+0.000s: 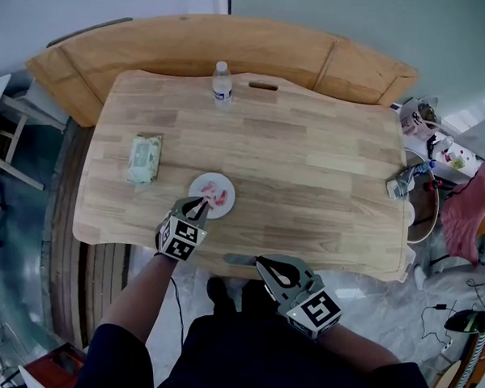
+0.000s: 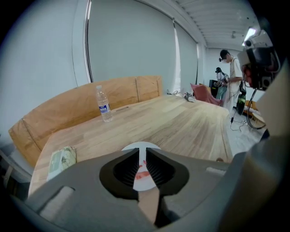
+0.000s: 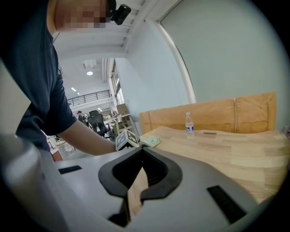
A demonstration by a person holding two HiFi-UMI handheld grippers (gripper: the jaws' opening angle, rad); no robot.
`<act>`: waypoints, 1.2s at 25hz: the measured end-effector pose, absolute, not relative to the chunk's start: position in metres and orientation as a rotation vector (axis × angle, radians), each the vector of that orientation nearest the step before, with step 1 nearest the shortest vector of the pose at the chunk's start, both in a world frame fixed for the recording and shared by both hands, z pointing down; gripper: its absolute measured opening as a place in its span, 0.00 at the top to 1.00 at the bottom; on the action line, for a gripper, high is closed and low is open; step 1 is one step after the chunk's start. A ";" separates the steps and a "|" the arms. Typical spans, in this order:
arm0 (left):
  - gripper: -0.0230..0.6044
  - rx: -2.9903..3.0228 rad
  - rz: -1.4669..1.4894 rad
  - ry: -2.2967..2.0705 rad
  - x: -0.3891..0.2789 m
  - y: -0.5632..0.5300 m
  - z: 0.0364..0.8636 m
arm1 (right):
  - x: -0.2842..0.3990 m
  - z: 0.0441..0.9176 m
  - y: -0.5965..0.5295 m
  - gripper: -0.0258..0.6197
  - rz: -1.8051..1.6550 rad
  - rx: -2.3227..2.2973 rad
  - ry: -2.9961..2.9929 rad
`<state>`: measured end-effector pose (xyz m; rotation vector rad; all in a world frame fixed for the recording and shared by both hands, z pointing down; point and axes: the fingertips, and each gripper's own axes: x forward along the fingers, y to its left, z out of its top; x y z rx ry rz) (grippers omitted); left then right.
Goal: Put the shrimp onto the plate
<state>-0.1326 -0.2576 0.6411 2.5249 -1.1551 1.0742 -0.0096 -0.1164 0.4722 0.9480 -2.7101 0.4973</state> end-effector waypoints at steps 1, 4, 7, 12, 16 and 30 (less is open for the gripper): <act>0.88 2.526 1.060 -1.161 -0.132 -0.251 0.635 | -0.010 0.470 -0.113 0.94 0.487 0.943 -2.711; 0.88 2.534 1.012 -1.175 -0.132 -0.230 0.615 | -0.013 0.464 -0.105 0.94 0.465 0.943 -2.718; 0.89 2.540 0.966 -1.200 -0.131 -0.210 0.596 | -0.017 0.461 -0.095 0.94 0.465 0.950 -2.735; 0.92 2.558 0.941 -1.222 -0.123 -0.176 0.566 | -0.020 0.451 -0.081 0.94 0.438 0.954 -2.742; 0.93 2.582 0.886 -1.210 -0.113 -0.151 0.540 | -0.026 0.444 -0.073 0.94 0.399 0.938 -2.751; 0.95 2.682 0.610 -1.154 -0.093 -0.077 0.430 | -0.052 0.431 -0.053 0.94 0.319 0.921 -2.779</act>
